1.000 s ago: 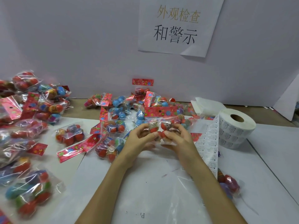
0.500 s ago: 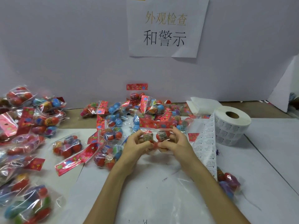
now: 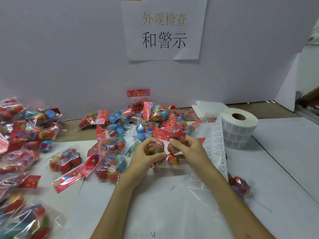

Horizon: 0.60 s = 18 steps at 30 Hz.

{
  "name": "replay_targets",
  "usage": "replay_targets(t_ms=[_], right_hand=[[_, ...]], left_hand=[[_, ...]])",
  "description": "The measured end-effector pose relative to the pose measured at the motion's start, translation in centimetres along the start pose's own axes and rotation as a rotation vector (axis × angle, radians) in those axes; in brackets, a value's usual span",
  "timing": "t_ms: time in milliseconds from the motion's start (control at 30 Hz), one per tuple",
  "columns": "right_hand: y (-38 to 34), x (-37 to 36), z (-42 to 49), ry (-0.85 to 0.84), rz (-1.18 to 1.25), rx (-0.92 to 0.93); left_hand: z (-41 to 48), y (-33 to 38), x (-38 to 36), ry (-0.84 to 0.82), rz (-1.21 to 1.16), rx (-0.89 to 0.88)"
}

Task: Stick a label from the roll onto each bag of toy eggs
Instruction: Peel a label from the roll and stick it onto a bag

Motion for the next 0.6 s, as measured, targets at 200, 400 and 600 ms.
replay_targets(t_ms=[200,400,600], right_hand=[[0.1,0.1,0.0,-0.017,-0.064,0.053],[0.1,0.6,0.3,0.065,-0.232,0.125],[-0.3,-0.1,-0.2,0.029,-0.256,0.226]], left_hand=[[-0.4,-0.4,-0.8,0.05,0.061,-0.041],[-0.8,-0.6,-1.5,0.087,0.212,-0.116],[-1.1,-0.6,-0.7,0.045,0.09,-0.056]])
Point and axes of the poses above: each hand's wrist, its own z-axis towards the middle knuckle, its own x-axis out of the back of the hand, y = z × x, the point moved 2 cm from there along z, towards the middle knuckle, and after that the axes turned 14 degrees about x, right-handed, at the moved point
